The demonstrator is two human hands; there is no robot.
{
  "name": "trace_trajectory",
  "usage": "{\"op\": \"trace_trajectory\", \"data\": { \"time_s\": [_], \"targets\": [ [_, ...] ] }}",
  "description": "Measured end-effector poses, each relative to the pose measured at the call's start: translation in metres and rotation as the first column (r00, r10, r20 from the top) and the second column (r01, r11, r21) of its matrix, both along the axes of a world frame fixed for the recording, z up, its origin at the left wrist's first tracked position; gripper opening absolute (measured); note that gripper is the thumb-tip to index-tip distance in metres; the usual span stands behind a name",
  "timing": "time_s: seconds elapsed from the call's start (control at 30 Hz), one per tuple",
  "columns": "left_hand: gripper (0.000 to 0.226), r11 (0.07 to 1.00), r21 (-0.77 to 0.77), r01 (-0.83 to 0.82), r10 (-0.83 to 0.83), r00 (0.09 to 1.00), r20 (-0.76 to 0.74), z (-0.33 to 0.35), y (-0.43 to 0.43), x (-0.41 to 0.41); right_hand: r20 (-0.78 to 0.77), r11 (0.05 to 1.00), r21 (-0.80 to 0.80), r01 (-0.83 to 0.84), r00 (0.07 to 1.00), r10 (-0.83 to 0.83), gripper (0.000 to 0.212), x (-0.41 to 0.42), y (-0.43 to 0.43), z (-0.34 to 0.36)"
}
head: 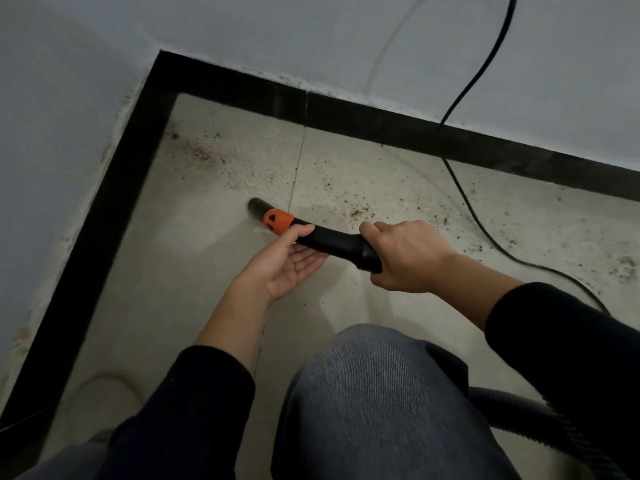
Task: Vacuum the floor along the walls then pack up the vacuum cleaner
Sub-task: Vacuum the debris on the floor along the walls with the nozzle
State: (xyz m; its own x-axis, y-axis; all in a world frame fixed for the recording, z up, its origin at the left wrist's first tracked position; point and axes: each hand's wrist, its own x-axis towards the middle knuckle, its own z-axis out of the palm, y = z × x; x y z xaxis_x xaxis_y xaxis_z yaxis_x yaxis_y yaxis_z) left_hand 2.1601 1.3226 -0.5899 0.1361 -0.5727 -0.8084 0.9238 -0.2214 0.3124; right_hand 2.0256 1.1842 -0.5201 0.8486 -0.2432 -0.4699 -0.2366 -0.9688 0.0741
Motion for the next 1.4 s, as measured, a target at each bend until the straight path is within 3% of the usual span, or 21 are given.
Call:
{"op": "trace_trajectory", "data": {
  "time_s": [0.57,0.97,1.2,1.4],
  "targets": [
    [0.025,0.996,-0.035,0.081,-0.081,0.997,-0.001,0.008,-0.017,-0.016,-0.020,0.999,-0.036,0.029,0.999,-0.030,0.038,-0.022,-0.014,0.011],
    [0.024,1.000,-0.015,0.014,-0.014,1.000,0.025,0.009,-0.009,-0.002,-0.033,0.999,-0.034,0.028,0.999,-0.029,0.040,0.001,-0.003,0.014],
    [0.033,0.998,-0.003,-0.066,0.066,0.996,0.054,0.008,-0.005,0.006,-0.007,0.999,0.025,0.022,1.000,-0.022,0.041,0.015,0.001,0.014],
    [0.036,0.992,0.011,-0.125,0.124,0.989,0.077,0.010,0.000,0.016,0.060,0.979,0.174,0.102,0.992,-0.114,0.041,0.025,0.006,0.007]
  ]
}}
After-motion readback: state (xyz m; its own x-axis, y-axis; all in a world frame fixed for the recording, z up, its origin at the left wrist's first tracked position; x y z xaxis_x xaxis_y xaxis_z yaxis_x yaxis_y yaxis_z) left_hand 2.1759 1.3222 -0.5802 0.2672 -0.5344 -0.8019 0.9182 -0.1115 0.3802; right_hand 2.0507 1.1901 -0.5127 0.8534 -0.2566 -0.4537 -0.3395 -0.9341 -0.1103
